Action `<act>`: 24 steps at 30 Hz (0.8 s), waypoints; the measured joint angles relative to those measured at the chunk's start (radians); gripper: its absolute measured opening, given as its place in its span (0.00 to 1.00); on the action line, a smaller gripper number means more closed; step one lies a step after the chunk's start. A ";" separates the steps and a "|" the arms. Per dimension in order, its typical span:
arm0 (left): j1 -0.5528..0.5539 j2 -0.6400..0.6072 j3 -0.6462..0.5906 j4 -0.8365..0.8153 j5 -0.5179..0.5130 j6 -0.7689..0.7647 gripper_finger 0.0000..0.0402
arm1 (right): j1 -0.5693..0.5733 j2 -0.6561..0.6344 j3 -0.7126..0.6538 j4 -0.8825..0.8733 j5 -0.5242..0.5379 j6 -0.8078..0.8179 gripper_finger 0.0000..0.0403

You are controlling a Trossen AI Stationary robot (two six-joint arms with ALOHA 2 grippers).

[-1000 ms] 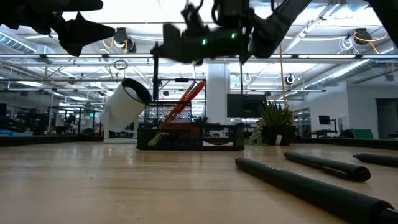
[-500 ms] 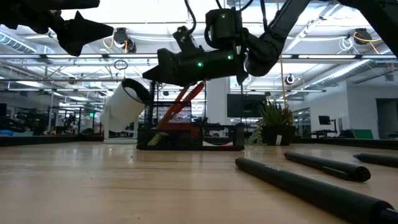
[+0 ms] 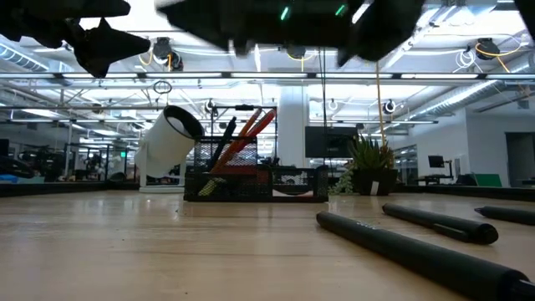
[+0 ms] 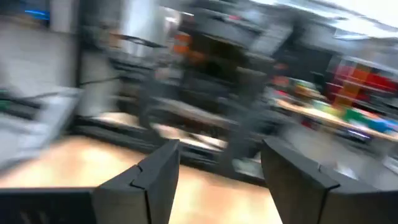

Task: Pick and place office supplies into organizer
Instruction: Put the black pen into the black desk organizer

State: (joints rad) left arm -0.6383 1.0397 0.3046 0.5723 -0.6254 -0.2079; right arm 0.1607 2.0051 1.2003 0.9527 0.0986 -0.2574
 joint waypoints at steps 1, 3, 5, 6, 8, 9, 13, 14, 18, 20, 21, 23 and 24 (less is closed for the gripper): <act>-0.002 0.000 0.000 -0.002 0.000 0.006 0.71 | 0.033 -0.004 -0.001 -0.001 -0.008 -0.003 0.52; -0.005 0.000 0.000 0.001 0.000 0.016 0.70 | 0.090 -0.006 -0.001 0.020 -0.007 -0.009 0.51; -0.005 0.000 0.000 0.006 0.000 0.015 0.69 | 0.134 -0.010 -0.001 0.035 0.002 0.019 0.51; -0.005 0.000 0.000 0.007 0.000 0.015 0.69 | 0.156 -0.010 -0.001 0.046 0.003 0.048 0.51; -0.005 0.000 0.000 0.007 0.000 0.012 0.69 | 0.193 -0.009 -0.001 0.068 -0.011 0.121 0.51; -0.005 0.000 0.000 0.007 0.000 0.010 0.69 | 0.210 -0.009 -0.001 0.078 -0.027 0.183 0.51; -0.005 0.000 0.000 0.008 0.000 0.001 0.69 | 0.273 -0.010 -0.001 0.153 -0.056 0.319 0.51; -0.005 0.000 0.000 0.008 0.000 0.000 0.69 | 0.287 -0.011 -0.001 0.151 -0.053 0.330 0.51; -0.005 0.000 0.000 0.007 0.000 -0.002 0.69 | 0.330 -0.006 -0.003 0.197 -0.049 0.330 0.50; -0.005 0.000 0.000 0.006 0.000 -0.008 0.69 | 0.343 -0.010 -0.002 0.241 -0.049 0.339 0.50; -0.005 0.000 0.000 0.004 0.000 -0.012 0.69 | 0.347 -0.011 -0.001 0.246 -0.044 0.330 0.50; -0.005 0.000 0.000 0.000 0.000 -0.014 0.69 | 0.353 -0.011 -0.001 0.202 0.015 0.310 0.50; -0.005 0.000 0.000 0.000 0.000 -0.014 0.69 | 0.359 -0.013 -0.001 0.156 0.095 0.305 0.50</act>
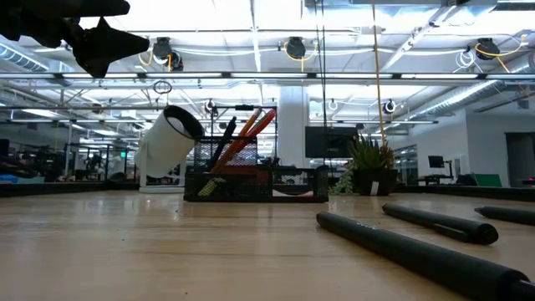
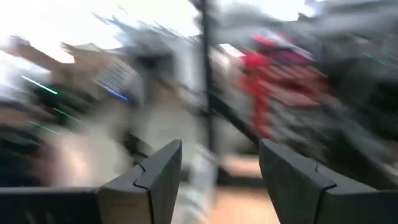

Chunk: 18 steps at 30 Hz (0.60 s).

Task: Pick and place office supplies into organizer
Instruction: Put the black pen into the black desk organizer

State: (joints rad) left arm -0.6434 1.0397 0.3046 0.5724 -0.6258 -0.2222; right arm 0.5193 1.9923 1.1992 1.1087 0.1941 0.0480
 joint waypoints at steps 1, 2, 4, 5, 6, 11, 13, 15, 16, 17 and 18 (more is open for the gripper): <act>0.000 0.000 0.000 0.000 0.000 0.000 0.69 | 0.006 -0.007 0.000 -0.069 0.089 -0.021 0.50; 0.000 0.000 0.000 0.000 0.000 0.000 0.69 | 0.012 -0.016 0.004 -0.148 0.202 -0.046 0.50; 0.000 0.000 0.000 -0.001 0.000 0.000 0.69 | 0.030 -0.038 0.027 -0.304 0.475 -0.066 0.50; 0.000 0.000 0.000 -0.001 0.000 0.000 0.69 | 0.037 -0.051 0.042 -0.376 0.575 -0.071 0.49; 0.000 0.000 0.000 -0.005 0.000 0.000 0.69 | 0.048 -0.060 0.058 -0.444 0.651 -0.073 0.49; 0.001 0.000 0.000 -0.029 -0.003 0.001 0.69 | 0.141 -0.087 0.149 -0.790 0.938 0.035 0.49; 0.001 0.000 0.000 -0.029 -0.004 0.004 0.69 | 0.176 -0.096 0.162 -0.873 1.036 0.099 0.49; 0.001 0.000 0.000 -0.030 -0.004 0.003 0.69 | 0.210 -0.104 0.164 -0.924 1.128 0.160 0.49; 0.001 0.000 0.000 -0.029 -0.004 0.000 0.69 | 0.231 -0.105 0.164 -0.945 1.171 0.187 0.49; 0.001 0.000 0.000 -0.030 -0.004 -0.003 0.69 | 0.252 -0.105 0.164 -0.961 1.202 0.209 0.49; 0.001 0.000 0.000 -0.030 -0.004 -0.007 0.69 | 0.275 -0.105 0.164 -0.967 1.235 0.233 0.49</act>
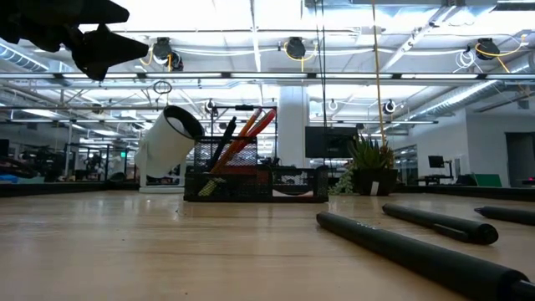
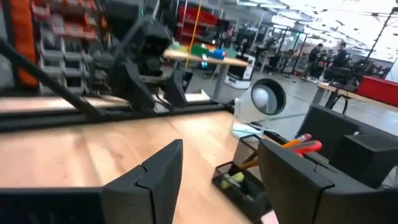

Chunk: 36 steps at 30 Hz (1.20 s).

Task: Pick and place office supplies into organizer
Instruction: Put the black pen into the black desk organizer

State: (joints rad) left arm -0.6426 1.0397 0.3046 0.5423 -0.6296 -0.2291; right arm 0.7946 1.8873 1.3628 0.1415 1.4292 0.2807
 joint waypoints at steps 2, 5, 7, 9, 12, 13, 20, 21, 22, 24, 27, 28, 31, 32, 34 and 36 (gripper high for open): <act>0.000 0.000 0.000 0.000 0.000 -0.001 0.69 | 0.044 0.000 0.000 0.007 0.055 0.038 0.49; 0.000 0.000 0.000 0.000 0.000 -0.009 0.69 | 0.096 -0.001 0.000 0.012 0.091 0.112 0.49; 0.000 0.000 0.000 0.000 0.000 -0.010 0.69 | 0.129 -0.001 0.000 0.048 0.087 0.159 0.49; 0.000 0.000 0.000 0.000 0.000 -0.012 0.69 | 0.161 -0.001 0.000 0.111 0.064 0.164 0.49; 0.000 0.000 0.000 0.000 0.000 -0.017 0.69 | 0.204 0.007 0.000 0.186 0.012 0.161 0.49; 0.000 0.000 0.000 0.000 0.000 -0.018 0.69 | 0.213 0.012 -0.002 0.192 -0.035 0.191 0.49; 0.000 0.000 0.000 0.003 0.000 -0.021 0.69 | 0.220 0.014 -0.094 0.034 -0.308 0.585 0.46; 0.000 0.000 0.000 0.002 0.000 -0.023 0.69 | 0.217 0.014 -0.111 -0.002 -0.332 0.655 0.45; 0.000 0.000 0.000 0.002 0.000 -0.029 0.69 | 0.214 0.014 -0.127 -0.049 -0.335 0.751 0.44; 0.000 0.000 0.000 0.002 0.000 -0.040 0.69 | 0.199 0.017 -0.142 -0.153 -0.371 0.891 0.41; 0.000 0.001 0.000 0.001 0.000 -0.039 0.69 | 0.160 0.017 -0.141 -0.197 -0.436 0.956 0.35; 0.000 0.003 0.000 0.001 0.000 -0.039 0.69 | 0.141 0.017 -0.137 -0.186 -0.472 0.936 0.34; 0.000 0.003 0.000 -0.002 0.000 -0.039 0.69 | 0.088 0.017 -0.120 -0.141 -0.570 0.843 0.30; 0.000 0.003 0.000 -0.003 0.000 -0.039 0.69 | 0.073 0.017 -0.109 -0.147 -0.606 0.820 0.29; 0.000 0.003 0.000 -0.010 0.000 -0.040 0.69 | 0.048 0.016 -0.081 -0.210 -0.666 0.821 0.27; 0.000 0.003 0.000 -0.018 0.000 -0.046 0.69 | 0.033 0.015 -0.034 -0.376 -0.733 0.895 0.25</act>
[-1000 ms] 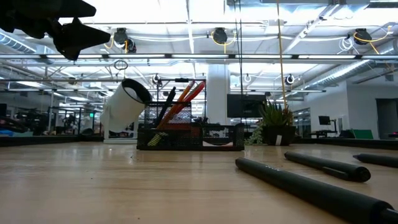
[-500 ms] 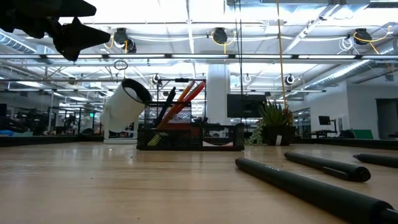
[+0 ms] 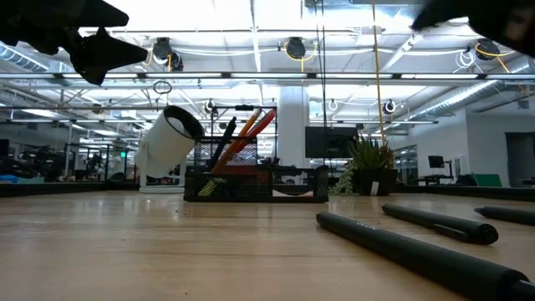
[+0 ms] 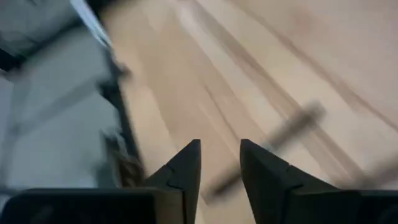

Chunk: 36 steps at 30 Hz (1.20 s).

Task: Pick and place office supplies into organizer
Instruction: Put the black pen into the black desk organizer

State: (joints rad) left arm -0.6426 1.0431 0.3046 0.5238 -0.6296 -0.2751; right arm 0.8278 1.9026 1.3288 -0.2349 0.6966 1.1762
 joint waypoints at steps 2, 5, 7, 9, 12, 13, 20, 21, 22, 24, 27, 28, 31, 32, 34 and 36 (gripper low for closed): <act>0.000 0.000 0.000 -0.008 0.000 -0.008 0.69 | -0.009 0.000 0.058 -0.216 -0.077 0.103 0.23; 0.000 0.000 0.000 -0.013 0.000 -0.012 0.69 | -0.013 0.000 0.140 -0.487 -0.157 0.213 0.20; 0.000 0.000 0.000 -0.013 0.000 -0.013 0.69 | -0.015 -0.008 0.192 -0.597 -0.202 0.249 0.19; 0.000 0.000 0.000 -0.013 0.000 -0.013 0.69 | -0.016 -0.022 0.241 -0.677 -0.239 0.275 0.18; 0.000 0.000 0.000 0.003 0.000 -0.013 0.69 | -0.015 -0.039 0.277 -0.805 -0.282 0.358 0.18; 0.001 0.000 0.000 0.010 -0.001 -0.013 0.69 | -0.016 -0.041 0.278 -0.843 -0.317 0.391 0.18; 0.014 0.000 0.000 0.022 -0.003 -0.016 0.69 | -0.038 -0.042 0.262 -0.950 -0.608 0.489 0.18; 0.013 0.000 0.000 0.019 -0.003 -0.018 0.69 | -0.046 -0.042 0.262 -0.949 -0.640 0.489 0.18; 0.013 0.000 0.000 0.014 -0.002 -0.019 0.69 | -0.056 -0.043 0.262 -0.947 -0.659 0.487 0.18; 0.013 0.000 0.000 0.001 0.001 -0.020 0.69 | -0.077 -0.046 0.261 -0.945 -0.663 0.487 0.18; 0.013 0.000 0.000 -0.006 0.001 -0.022 0.69 | -0.101 -0.046 0.237 -0.905 -0.620 0.478 0.18; 0.013 0.000 0.000 -0.010 0.001 -0.022 0.69 | -0.107 -0.046 0.223 -0.887 -0.616 0.467 0.19; 0.013 0.000 0.000 -0.012 0.001 -0.022 0.69 | -0.117 -0.046 0.169 -0.847 -0.619 0.491 0.25; 0.013 0.000 0.000 -0.013 0.002 -0.022 0.69 | -0.120 -0.046 0.145 -0.826 -0.622 0.527 0.27; 0.013 0.000 0.000 -0.013 0.002 -0.022 0.69 | -0.127 -0.045 0.102 -0.790 -0.658 0.598 0.34; 0.013 0.000 0.000 -0.012 0.002 -0.022 0.69 | -0.134 -0.045 0.063 -0.769 -0.715 0.610 0.41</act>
State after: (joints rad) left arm -0.6296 1.0431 0.3046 0.5114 -0.6272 -0.2966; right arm 0.6937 1.8576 1.3919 -1.0040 -0.0181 1.7859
